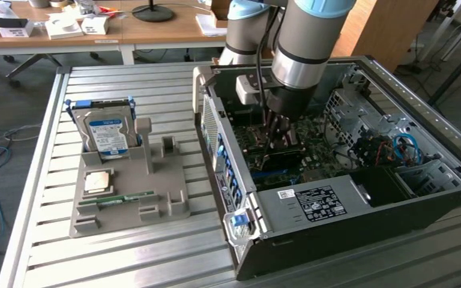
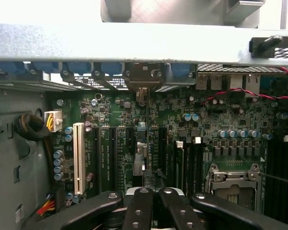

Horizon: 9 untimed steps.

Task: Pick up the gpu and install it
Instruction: 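Press down on the gpu until it lock into place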

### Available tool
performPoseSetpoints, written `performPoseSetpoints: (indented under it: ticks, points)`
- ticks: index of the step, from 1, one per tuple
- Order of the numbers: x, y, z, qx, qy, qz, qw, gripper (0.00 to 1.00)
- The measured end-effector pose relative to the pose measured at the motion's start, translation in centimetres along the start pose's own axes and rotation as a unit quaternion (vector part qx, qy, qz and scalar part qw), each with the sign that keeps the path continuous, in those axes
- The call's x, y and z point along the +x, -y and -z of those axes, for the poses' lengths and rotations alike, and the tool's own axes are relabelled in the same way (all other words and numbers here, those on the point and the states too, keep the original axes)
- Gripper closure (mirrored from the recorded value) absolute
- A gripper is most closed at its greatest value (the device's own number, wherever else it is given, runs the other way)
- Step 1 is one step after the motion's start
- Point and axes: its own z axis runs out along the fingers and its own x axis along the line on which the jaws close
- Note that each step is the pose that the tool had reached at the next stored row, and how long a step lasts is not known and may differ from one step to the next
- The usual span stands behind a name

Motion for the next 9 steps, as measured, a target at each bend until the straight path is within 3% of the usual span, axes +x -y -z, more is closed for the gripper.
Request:
performPoseSetpoints:
  ticks: [9]
  points:
    - [0.0, 0.0, -0.07, 0.0, 0.0, 0.0, 1.0, 0.89]
